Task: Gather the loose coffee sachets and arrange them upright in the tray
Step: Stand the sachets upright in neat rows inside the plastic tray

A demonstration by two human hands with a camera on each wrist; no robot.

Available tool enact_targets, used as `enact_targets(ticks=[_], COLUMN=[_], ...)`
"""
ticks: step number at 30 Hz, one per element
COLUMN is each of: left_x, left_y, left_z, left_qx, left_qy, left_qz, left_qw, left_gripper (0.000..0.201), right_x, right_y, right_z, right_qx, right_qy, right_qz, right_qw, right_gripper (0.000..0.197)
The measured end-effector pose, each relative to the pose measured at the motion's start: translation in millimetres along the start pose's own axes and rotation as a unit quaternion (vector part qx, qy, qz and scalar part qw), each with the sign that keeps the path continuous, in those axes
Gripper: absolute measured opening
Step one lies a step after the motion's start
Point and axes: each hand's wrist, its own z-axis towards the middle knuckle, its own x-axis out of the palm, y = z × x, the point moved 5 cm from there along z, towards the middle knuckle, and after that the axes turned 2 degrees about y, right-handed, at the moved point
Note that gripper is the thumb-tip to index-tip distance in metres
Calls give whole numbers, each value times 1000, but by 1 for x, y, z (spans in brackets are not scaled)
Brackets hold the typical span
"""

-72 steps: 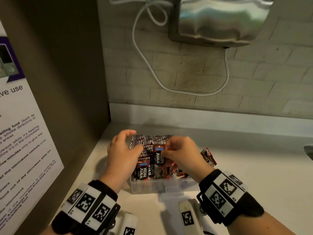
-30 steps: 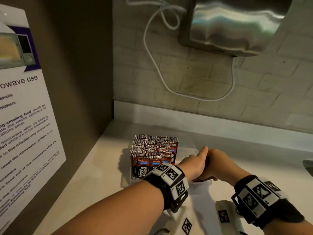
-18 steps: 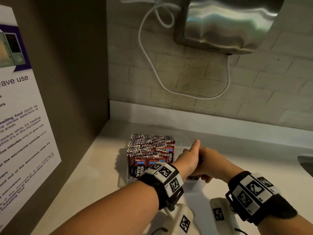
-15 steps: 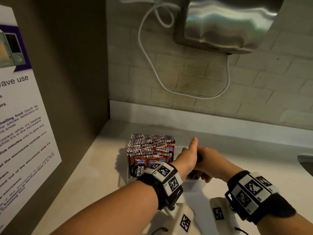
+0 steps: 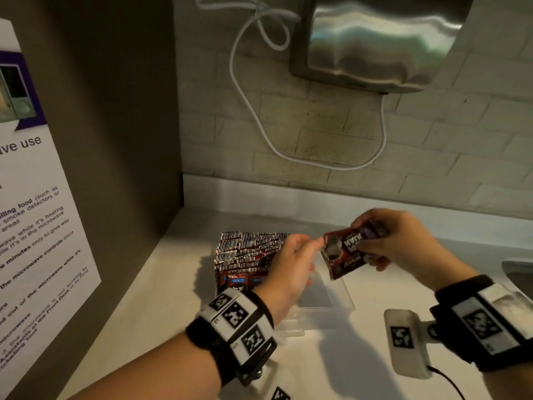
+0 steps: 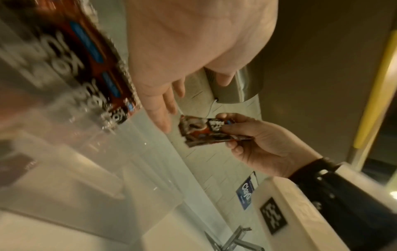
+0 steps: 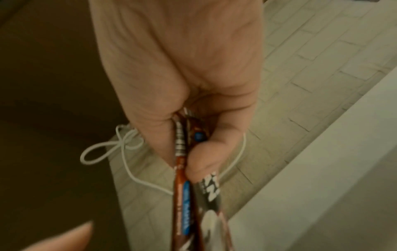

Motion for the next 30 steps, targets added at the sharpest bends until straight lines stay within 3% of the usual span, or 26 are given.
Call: enact_targets(ticks=[3, 6, 9, 12, 14, 15, 19, 22, 25, 30], left_x=[-18, -32, -32, -22, -19, -20, -27, -31, -29, -25], left_y=[-6, -1, 5, 12, 13, 14, 13, 9, 4, 3], left_z=[-18, -32, -43, -57, -63, -62, -51, -42, -37, -31], left_qx=[16, 19, -11, -102, -141, -151, -138, -101, -67, -50], left_qy=[-29, -26, 86, 272, 329, 322, 202, 110, 61, -6], left_qz=[-62, -92, -27, -78, -140, -156, -169, -149, -112, -115], left_qw=[998, 995, 996, 954, 923, 922, 955, 978, 990, 992], left_gripper=[16, 25, 46, 37, 31, 27, 14, 8, 5, 17], right_x=[-9, 8, 41, 68, 78, 82, 82, 74, 72, 68], right_y=[20, 39, 52, 61, 62, 62, 54, 45, 40, 29], right_z=[-9, -21, -36, -40, -37, -36, -22, -16, -12, -1], right_qx=[-56, -119, -153, -176, -182, -186, -179, -122, -101, -57], right_qy=[39, 193, 357, 417, 416, 403, 249, 117, 110, 148], right_qz=[92, 81, 32, 40, 48, 56, 86, 65, 112, 169], right_qw=[993, 971, 921, 891, 890, 894, 948, 983, 982, 973], right_gripper=[30, 29, 30, 32, 33, 35, 60, 60, 50, 17])
